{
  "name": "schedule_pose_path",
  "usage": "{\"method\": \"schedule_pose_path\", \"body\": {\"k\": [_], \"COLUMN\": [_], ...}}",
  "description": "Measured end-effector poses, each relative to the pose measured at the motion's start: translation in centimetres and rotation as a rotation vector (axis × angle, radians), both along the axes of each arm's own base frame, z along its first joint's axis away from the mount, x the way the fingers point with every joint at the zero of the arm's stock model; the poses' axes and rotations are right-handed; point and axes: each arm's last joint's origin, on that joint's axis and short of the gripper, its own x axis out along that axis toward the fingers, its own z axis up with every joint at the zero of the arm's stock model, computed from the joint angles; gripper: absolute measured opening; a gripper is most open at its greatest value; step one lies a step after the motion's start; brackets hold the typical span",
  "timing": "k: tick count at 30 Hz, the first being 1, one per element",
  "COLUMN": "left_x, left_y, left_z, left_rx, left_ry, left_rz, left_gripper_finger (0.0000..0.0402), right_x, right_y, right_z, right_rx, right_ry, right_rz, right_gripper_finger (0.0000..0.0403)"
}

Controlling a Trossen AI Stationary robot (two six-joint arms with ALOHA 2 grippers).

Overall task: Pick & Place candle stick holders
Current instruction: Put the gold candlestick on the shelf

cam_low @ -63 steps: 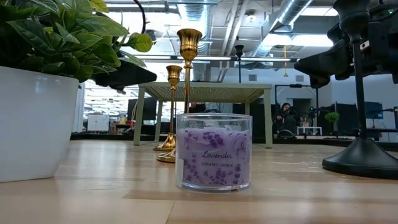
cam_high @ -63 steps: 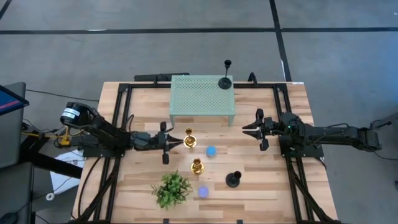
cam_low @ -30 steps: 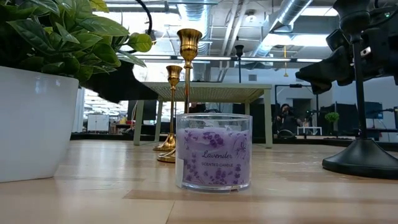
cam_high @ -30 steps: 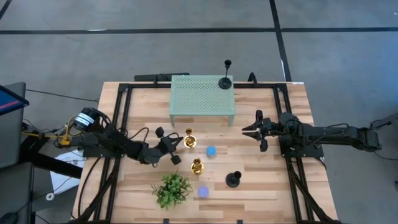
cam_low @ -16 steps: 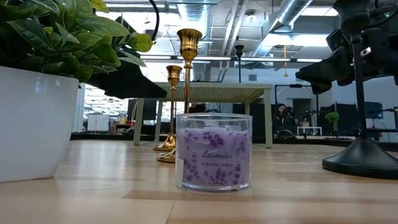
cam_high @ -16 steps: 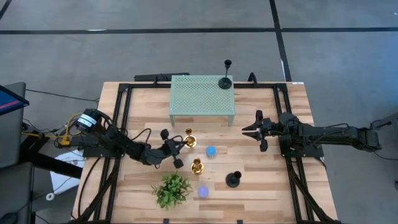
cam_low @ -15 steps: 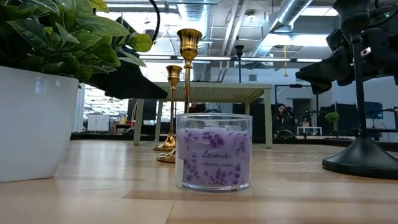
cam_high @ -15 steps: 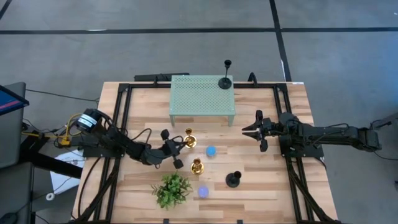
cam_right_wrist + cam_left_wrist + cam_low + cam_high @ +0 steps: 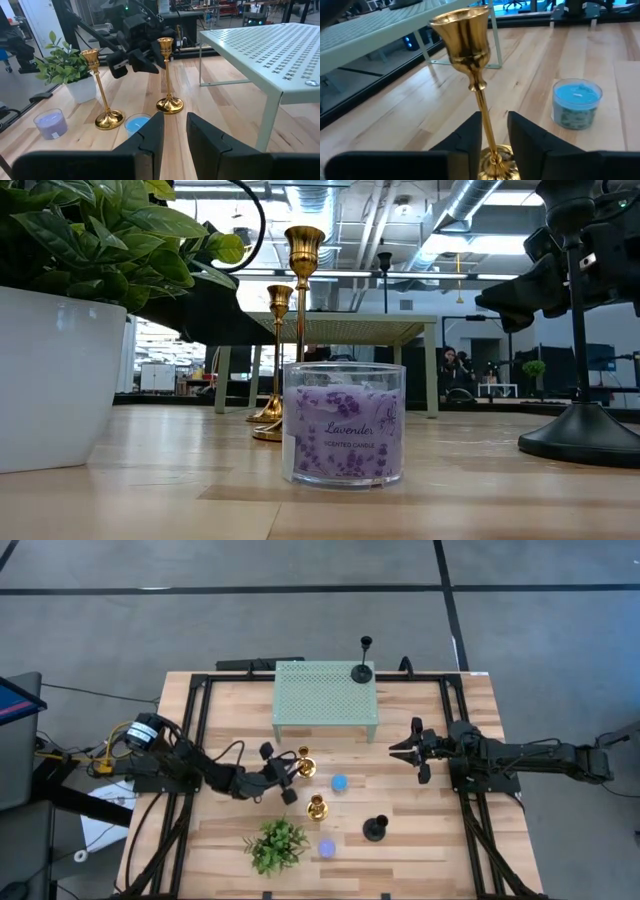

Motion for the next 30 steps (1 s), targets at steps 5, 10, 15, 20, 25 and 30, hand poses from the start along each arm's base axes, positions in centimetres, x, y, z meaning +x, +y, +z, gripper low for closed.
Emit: {"method": "schedule_pose_path", "body": {"k": [5, 10, 15, 20, 25, 30], "left_x": [0.2, 0.4, 0.7, 0.7, 0.7, 0.7], "left_y": [0.6, 1.2, 1.7, 1.9, 2.0, 2.0], "left_z": [0.0, 0.0, 0.0, 0.0, 0.0, 0.0], "left_rx": [-0.022, -0.037, -0.08, -0.088, -0.088, -0.091], "left_ry": [-0.012, -0.012, -0.028, -0.032, -0.032, -0.035], "left_rz": [0.028, -0.013, -0.044, -0.036, -0.035, -0.035], "left_gripper_finger": [0.0116, 0.0115, 0.0107, 0.0096, 0.0073, 0.0029], "right_x": [0.0, 0.0, 0.0, 0.0, 0.0, 0.0], "right_y": [0.0, 0.0, 0.0, 0.0, 0.0, 0.0], "right_z": [0.0, 0.0, 0.0, 0.0, 0.0, 0.0], "right_rx": [0.0, 0.0, 0.0, 0.001, 0.001, 0.001], "right_ry": [0.0, 0.0, 0.0, 0.002, 0.003, 0.002], "right_rz": [0.0, 0.0, 0.0, 0.0, 0.0, 0.0], "right_gripper_finger": [0.0075, 0.0075, 0.0075, 0.0075, 0.0075, 0.0075]}}
